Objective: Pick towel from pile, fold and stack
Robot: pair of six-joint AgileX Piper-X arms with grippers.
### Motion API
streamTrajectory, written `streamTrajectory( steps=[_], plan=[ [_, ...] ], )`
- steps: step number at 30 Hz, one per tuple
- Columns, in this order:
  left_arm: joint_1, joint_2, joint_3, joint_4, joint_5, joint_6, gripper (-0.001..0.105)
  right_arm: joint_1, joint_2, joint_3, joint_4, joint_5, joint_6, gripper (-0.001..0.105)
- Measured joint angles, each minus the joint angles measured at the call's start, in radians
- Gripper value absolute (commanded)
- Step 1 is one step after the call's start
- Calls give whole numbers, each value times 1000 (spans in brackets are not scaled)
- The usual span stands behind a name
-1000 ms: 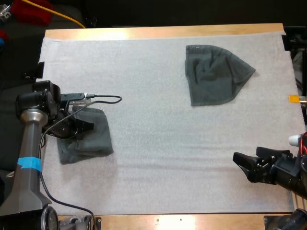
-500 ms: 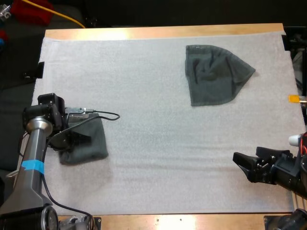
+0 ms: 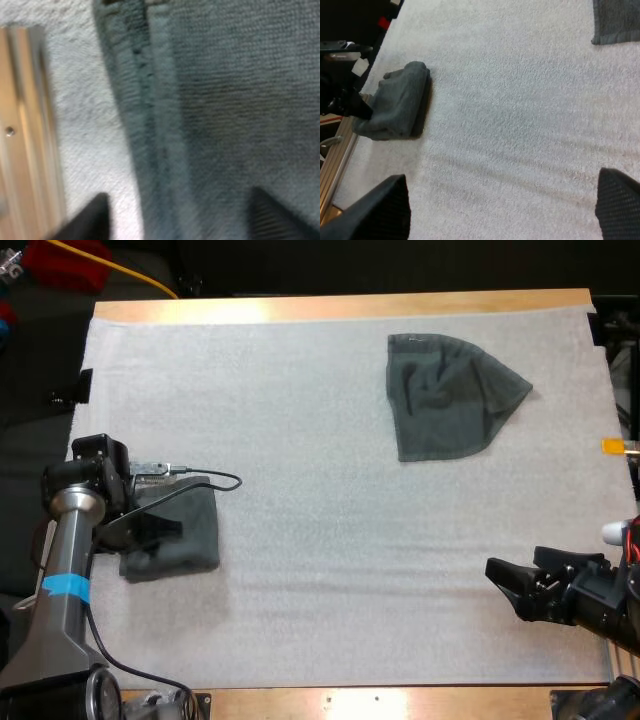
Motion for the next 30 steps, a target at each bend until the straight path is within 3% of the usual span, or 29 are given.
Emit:
streamTrajectory(
  steps=[4,6,11,15,25,30],
  plan=[
    [0,-3,-69,66,-21,0,67,0,0,0,0,0,0,74],
    [0,-15,-104,102,8,-2,68,0,0,0,0,0,0,74],
    [0,-51,-129,164,205,-22,68,0,0,0,0,0,0,74],
    [0,-51,-122,139,327,-50,68,0,0,0,0,0,0,74],
    [0,17,-2,29,345,-64,68,0,0,0,0,0,0,74],
    [0,91,18,10,342,-64,68,0,0,0,0,0,0,74]
  ],
)
